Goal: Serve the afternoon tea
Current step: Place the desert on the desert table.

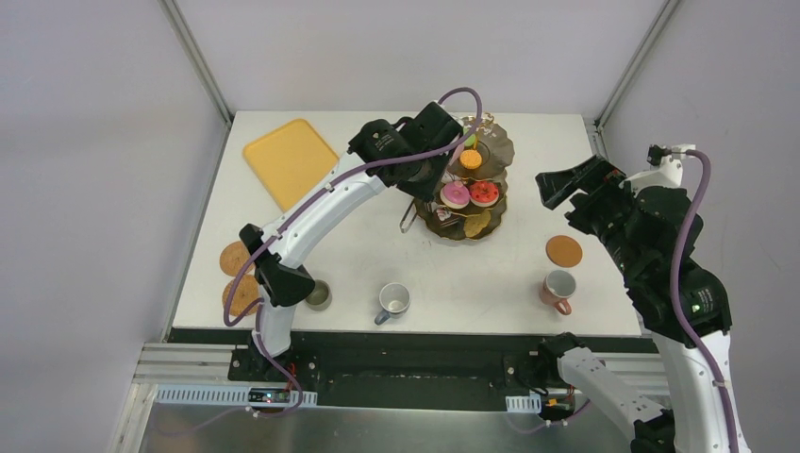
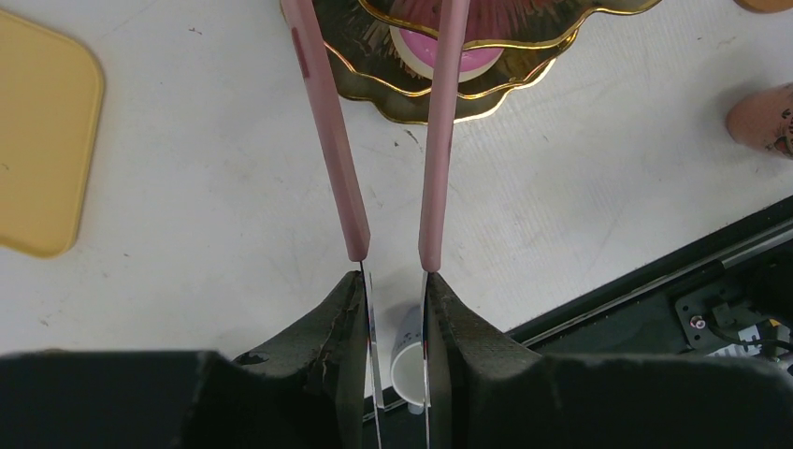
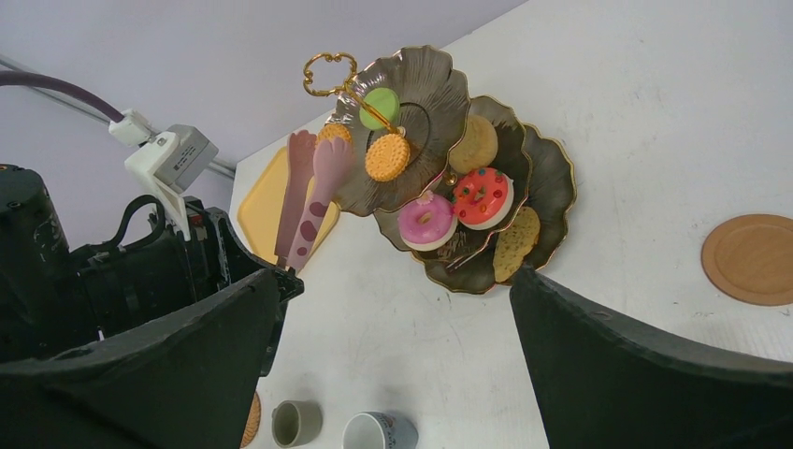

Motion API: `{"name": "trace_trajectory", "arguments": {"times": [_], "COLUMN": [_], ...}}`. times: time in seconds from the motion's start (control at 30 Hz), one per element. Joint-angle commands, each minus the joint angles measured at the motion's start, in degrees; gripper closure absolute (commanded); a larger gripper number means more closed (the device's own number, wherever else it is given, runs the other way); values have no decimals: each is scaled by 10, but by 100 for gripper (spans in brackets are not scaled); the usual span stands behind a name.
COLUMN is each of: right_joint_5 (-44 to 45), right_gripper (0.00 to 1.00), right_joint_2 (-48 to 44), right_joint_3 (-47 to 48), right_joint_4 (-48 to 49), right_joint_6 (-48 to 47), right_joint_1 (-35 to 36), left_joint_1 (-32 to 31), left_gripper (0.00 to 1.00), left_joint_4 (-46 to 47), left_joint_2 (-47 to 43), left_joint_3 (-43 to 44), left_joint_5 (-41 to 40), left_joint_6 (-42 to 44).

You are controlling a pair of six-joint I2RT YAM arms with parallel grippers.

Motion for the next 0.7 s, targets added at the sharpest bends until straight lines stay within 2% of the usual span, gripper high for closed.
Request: {"name": "trace_trajectory", "arguments": {"times": [0.0, 0.1, 0.67], "right_joint_5": [0, 1, 1], "right_gripper": [1, 1, 1], "right_joint_2": [5, 5, 14], "right_joint_3": [-1, -1, 4], "right_joint_4": [11, 13, 13], "right_joint_6": [-4, -4, -5], "right_joint_1": [-2, -2, -2], "left_joint_1": [2, 2, 9], "left_gripper": [74, 70, 67], "left_joint_4": [-8, -8, -12], "left_joint_2": [-4, -1, 4], "left_joint_3": [8, 8, 32], "left_joint_5": [-3, 3, 0], "left_joint_6": [2, 1, 8]}}
